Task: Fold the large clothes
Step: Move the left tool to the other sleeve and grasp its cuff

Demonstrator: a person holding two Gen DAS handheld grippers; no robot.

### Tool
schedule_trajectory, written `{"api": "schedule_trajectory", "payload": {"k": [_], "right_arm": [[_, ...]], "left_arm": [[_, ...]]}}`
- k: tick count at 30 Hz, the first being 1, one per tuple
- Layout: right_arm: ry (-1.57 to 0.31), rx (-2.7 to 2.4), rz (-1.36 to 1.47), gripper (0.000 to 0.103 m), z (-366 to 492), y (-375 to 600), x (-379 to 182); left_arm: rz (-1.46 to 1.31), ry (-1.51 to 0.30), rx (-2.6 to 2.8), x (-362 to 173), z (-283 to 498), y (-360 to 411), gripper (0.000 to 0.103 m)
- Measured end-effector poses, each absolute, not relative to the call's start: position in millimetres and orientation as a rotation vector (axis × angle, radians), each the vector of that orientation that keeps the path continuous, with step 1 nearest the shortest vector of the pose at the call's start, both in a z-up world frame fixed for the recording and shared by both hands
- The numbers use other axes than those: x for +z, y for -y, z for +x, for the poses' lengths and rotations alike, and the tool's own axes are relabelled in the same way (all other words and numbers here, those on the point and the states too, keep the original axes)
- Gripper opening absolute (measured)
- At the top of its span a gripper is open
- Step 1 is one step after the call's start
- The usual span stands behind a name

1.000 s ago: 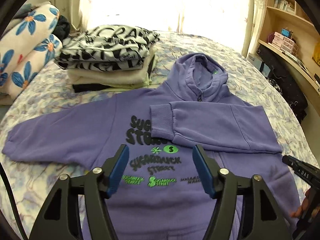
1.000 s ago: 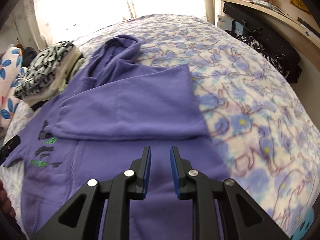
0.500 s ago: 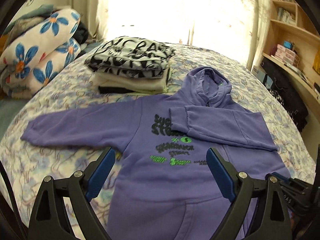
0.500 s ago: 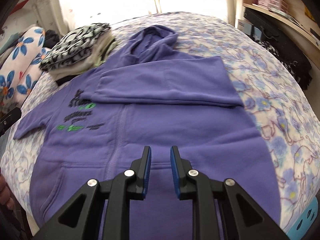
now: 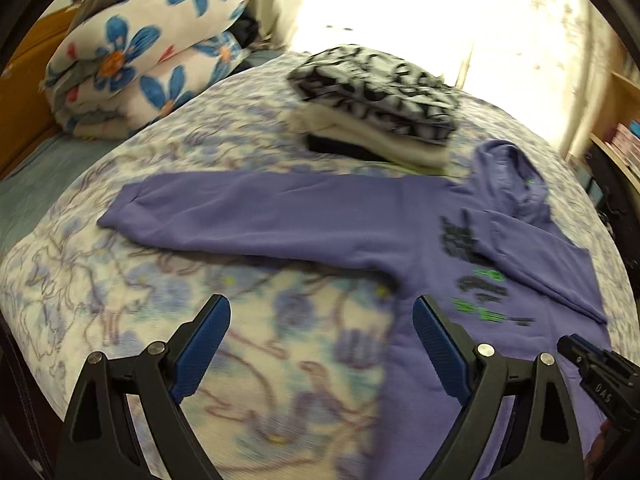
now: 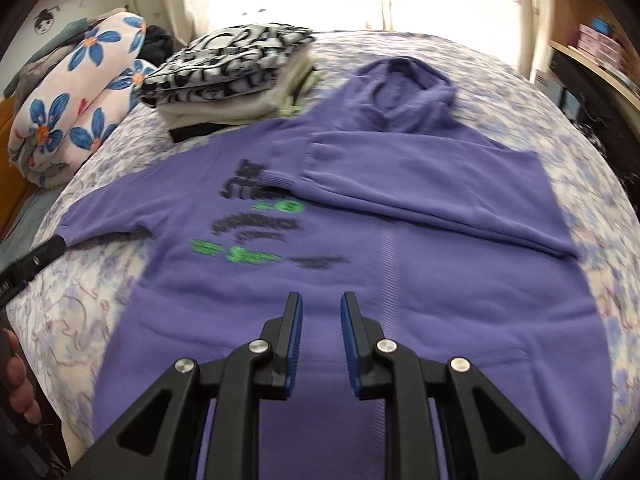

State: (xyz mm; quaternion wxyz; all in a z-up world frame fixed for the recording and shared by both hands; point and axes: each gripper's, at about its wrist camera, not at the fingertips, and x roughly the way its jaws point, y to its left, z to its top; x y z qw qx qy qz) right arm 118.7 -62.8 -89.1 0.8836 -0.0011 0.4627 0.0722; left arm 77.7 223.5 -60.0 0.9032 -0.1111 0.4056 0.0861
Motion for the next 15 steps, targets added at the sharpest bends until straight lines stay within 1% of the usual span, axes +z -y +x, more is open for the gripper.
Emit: {"api": "schedule_trajectory", "payload": {"k": [10, 15], "right_arm": [[-0.954, 0.260, -0.071, 0.019, 152.8, -26.6, -99.7], [-0.963, 0.294, -0.106, 0.019, 160.6, -54.4, -109.3]], "left_arm": [[-0.339, -0.891, 0.238, -101.5, 100.0, -299.5, 0.091], [-0.426, -0.936, 0.247, -127.3, 116.0, -330.4, 0.091]]}}
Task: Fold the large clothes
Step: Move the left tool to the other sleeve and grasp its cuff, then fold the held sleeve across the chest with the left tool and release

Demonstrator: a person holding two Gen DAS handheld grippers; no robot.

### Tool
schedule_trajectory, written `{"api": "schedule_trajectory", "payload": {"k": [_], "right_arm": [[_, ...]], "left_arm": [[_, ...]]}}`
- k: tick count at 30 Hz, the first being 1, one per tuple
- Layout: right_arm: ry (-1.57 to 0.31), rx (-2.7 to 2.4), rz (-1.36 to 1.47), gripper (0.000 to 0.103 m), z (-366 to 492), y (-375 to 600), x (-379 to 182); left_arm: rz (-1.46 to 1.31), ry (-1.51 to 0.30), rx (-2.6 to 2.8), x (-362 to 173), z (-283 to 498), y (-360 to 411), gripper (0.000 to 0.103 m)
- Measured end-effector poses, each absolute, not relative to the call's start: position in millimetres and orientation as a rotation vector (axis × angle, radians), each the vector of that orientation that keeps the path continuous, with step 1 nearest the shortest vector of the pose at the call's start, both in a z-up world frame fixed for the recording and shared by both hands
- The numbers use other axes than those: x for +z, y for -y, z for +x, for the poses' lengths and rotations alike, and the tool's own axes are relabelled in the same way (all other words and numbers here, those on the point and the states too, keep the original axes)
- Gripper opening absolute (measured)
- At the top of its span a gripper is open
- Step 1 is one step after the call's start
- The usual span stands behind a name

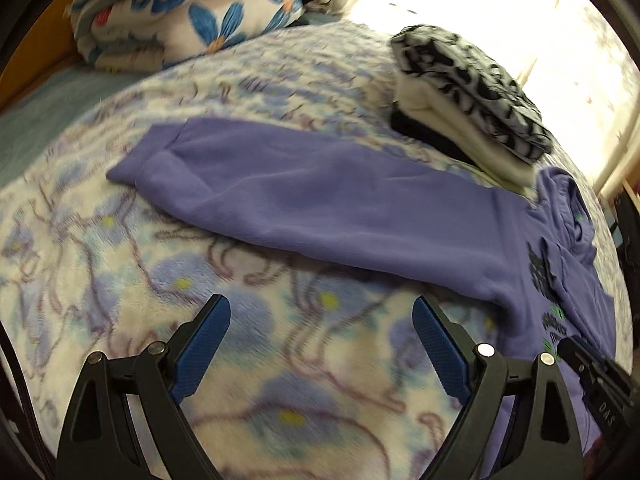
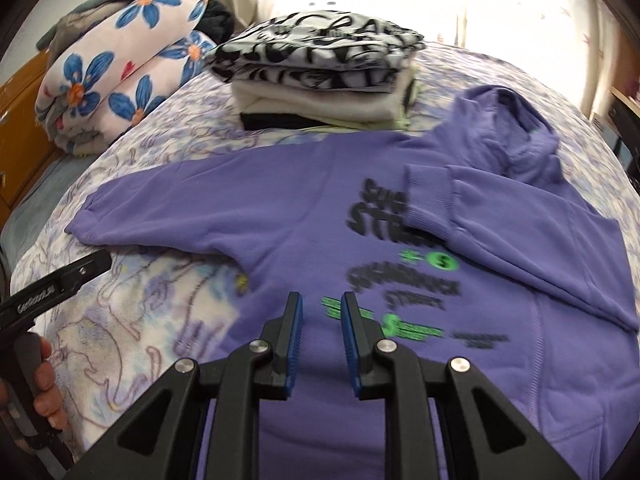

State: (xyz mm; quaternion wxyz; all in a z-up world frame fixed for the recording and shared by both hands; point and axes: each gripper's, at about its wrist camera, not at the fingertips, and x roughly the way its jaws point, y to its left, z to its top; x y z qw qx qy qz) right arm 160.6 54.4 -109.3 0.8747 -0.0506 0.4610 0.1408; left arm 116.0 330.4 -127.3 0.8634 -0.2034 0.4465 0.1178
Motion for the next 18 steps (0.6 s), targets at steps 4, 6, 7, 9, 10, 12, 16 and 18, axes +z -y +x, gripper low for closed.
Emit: {"api": "schedule_trajectory", "payload": {"k": [4, 6, 7, 9, 10, 12, 16, 18], "right_arm": [[-0.967, 0.308, -0.119, 0.019, 168.2, -69.4, -114.4], [-0.964, 0.309, -0.117, 0.019, 171.4, -73.0, -114.7], [-0.963, 0.310, -0.114, 0.019, 172.7, -74.2, -115.1], [-0.965, 0.310, -0.108, 0.019, 175.9, -76.2, -115.9], [-0.965, 0.310, -0.103, 0.019, 177.4, -77.0, -116.2], [-0.970, 0.313, -0.095, 0.019, 179.0, -79.1, -117.1], [-0.979, 0.323, -0.077, 0.019, 178.9, -79.3, -119.5], [-0.984, 0.330, -0.067, 0.019, 178.1, -77.8, -120.3]], "left_arm": [[-0.507, -0.972, 0.231, -146.3, 128.2, -352.5, 0.091], [-0.539, -0.969, 0.216, -150.5, 134.4, -362.3, 0.091], [-0.548, -0.966, 0.210, -151.9, 138.3, -367.9, 0.091], [-0.570, -0.958, 0.207, -153.8, 146.8, -380.5, 0.091], [-0.583, -0.957, 0.211, -154.3, 150.1, -387.2, 0.091], [-0.621, -0.944, 0.231, -155.9, 157.9, -403.7, 0.091], [-0.658, -0.898, 0.313, -155.3, 169.2, -435.2, 0.078], [-0.635, -0.884, 0.378, -152.1, 173.0, -444.6, 0.023]]}}
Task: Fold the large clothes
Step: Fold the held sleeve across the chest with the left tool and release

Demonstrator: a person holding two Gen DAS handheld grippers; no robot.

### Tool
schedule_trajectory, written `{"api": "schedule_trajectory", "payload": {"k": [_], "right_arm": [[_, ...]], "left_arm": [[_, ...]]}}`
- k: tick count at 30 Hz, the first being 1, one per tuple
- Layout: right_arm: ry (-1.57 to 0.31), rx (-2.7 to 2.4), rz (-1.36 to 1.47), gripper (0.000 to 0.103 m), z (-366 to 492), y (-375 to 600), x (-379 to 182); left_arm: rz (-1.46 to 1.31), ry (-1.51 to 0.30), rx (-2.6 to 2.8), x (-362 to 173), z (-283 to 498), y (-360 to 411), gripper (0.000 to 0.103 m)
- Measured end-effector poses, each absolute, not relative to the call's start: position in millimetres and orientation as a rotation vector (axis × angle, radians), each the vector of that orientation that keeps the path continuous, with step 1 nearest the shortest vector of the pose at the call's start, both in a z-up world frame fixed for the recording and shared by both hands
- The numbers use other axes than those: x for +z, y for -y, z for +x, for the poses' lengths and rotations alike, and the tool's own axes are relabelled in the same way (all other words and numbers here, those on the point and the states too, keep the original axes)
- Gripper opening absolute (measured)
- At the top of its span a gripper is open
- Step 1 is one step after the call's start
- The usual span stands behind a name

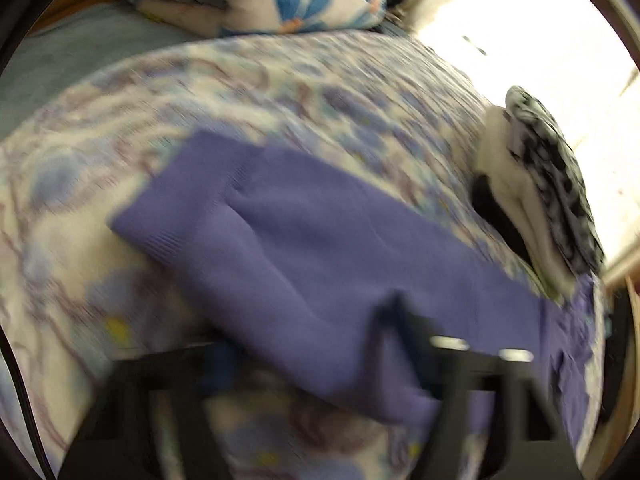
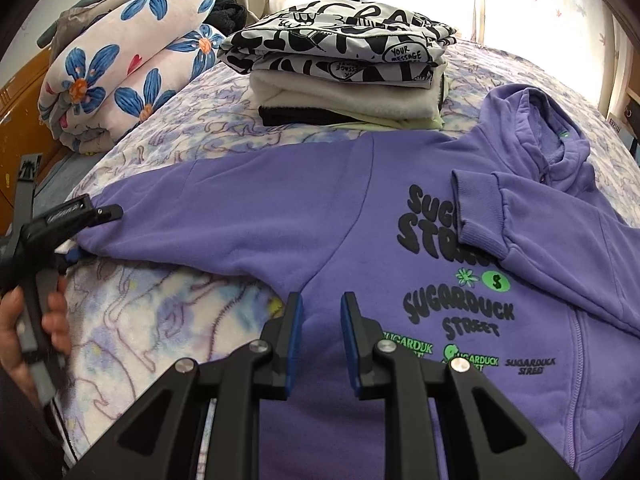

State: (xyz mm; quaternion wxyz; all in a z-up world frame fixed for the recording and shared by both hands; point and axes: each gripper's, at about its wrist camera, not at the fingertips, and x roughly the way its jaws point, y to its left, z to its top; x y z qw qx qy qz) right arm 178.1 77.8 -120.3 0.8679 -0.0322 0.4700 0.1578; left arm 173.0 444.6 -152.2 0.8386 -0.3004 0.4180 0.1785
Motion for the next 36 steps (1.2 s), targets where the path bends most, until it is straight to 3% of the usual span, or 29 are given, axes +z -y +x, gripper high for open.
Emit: {"api": "schedule_trajectory", "payload": {"k": [1, 3, 11, 17, 23, 30, 31, 32, 35, 36], "right_arm": [[-0.984, 0.332, -0.061, 0.019, 177.5, -76.3, -120.4], [-0.982, 0.334, -0.048, 0.019, 176.0, -72.3, -119.6], [-0.952, 0.318, 0.047, 0.019, 165.4, -32.3, -106.9], [-0.920, 0.259, 0.127, 0.019, 154.4, 22.5, -97.0], [-0.903, 0.165, 0.200, 0.019, 142.6, 84.9, -94.4], [-0.921, 0.069, 0.247, 0.019, 132.8, 141.1, -105.0], [-0.927, 0.067, 0.252, 0.019, 132.1, 145.3, -107.2], [-0.930, 0.067, 0.259, 0.019, 131.5, 148.8, -109.3], [-0.936, 0.072, 0.278, 0.020, 129.7, 154.3, -114.2], [-0.937, 0.077, 0.281, 0.020, 128.6, 153.8, -114.9]], "left_arm": [[-0.623, -0.892, 0.388, -151.1, 175.9, -446.6, 0.012], [-0.620, -0.875, 0.391, -144.3, 177.1, -444.6, 0.008], [-0.337, -0.724, 0.254, -56.6, 179.6, -342.1, 0.006], [-0.226, -0.706, 0.036, -22.2, 187.3, -227.7, 0.006], [-0.161, -0.785, -0.142, -39.3, 197.9, -121.9, 0.006], [-0.079, -0.959, -0.242, -101.8, 202.8, -41.7, 0.007], [-0.065, -0.975, -0.236, -108.7, 202.3, -37.0, 0.010], [-0.054, -0.992, -0.236, -114.4, 203.0, -33.9, 0.021], [-0.084, -1.077, -0.299, -125.3, 199.9, -27.3, 0.074], [-0.103, -1.084, -0.323, -124.8, 196.8, -27.8, 0.080]]}}
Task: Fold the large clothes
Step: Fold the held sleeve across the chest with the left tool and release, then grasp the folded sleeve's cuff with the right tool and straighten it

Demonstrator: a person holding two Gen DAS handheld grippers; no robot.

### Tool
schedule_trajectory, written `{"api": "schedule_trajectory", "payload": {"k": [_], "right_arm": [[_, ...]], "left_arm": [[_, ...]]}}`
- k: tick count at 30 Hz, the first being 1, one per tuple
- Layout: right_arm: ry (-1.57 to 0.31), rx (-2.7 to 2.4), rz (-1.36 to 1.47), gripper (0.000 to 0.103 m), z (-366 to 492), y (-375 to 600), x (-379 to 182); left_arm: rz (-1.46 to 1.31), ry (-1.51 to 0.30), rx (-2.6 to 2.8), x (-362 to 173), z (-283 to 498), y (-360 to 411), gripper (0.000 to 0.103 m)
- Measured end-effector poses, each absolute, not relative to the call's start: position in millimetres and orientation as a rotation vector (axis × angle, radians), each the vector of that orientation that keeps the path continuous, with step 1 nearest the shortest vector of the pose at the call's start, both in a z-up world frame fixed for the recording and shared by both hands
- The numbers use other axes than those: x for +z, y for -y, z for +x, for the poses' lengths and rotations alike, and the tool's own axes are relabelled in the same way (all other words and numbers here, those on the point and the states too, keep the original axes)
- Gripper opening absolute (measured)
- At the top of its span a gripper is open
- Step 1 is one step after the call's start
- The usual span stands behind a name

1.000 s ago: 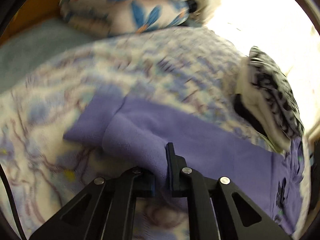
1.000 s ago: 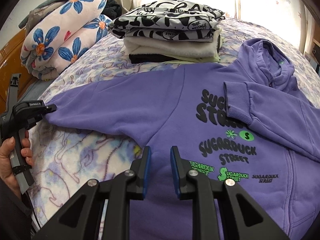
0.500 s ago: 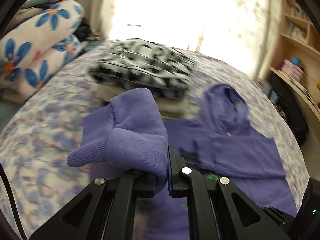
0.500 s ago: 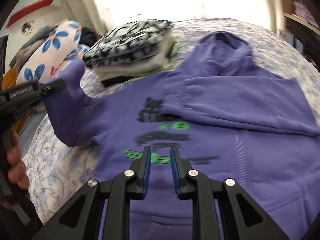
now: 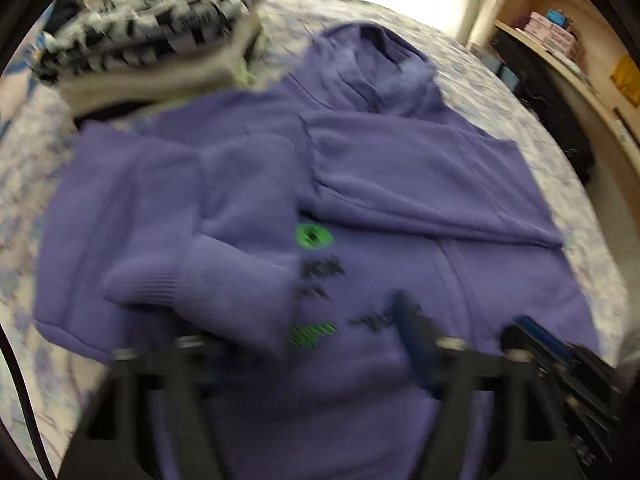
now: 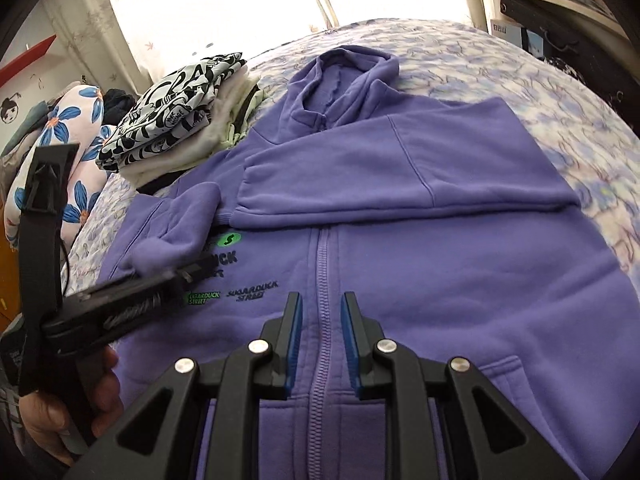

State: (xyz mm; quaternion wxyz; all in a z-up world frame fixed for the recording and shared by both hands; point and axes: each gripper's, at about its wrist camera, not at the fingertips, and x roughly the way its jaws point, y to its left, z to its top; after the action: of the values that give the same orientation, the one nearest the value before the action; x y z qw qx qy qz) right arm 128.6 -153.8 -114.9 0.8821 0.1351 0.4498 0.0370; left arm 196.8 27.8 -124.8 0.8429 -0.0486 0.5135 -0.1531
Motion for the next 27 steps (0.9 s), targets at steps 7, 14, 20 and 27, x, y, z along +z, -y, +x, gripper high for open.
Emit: {"api": "schedule_trajectory", "payload": {"k": [7, 14, 20, 27], "right_arm": [[-0.927, 0.135, 0.269, 0.020, 128.4, 137.8, -110.7], [-0.927, 0.197, 0.225, 0.020, 126.9, 117.0, -106.4], [-0.925, 0.279, 0.195, 0.021, 126.1, 95.5, -101.2], [-0.876, 0.360, 0.066, 0.040, 136.2, 54.5, -86.5]], "left_arm": [[0.003, -1.027, -0.236, -107.5, 174.5, -36.5, 0.080], [0.026, -0.960, -0.148, -87.5, 151.5, -64.2, 0.081], [0.021, -0.928, -0.075, -79.1, 135.9, -91.4, 0.081], [-0.073, -0.935, 0.024, -85.8, 122.5, -149.5, 0.081]]}}
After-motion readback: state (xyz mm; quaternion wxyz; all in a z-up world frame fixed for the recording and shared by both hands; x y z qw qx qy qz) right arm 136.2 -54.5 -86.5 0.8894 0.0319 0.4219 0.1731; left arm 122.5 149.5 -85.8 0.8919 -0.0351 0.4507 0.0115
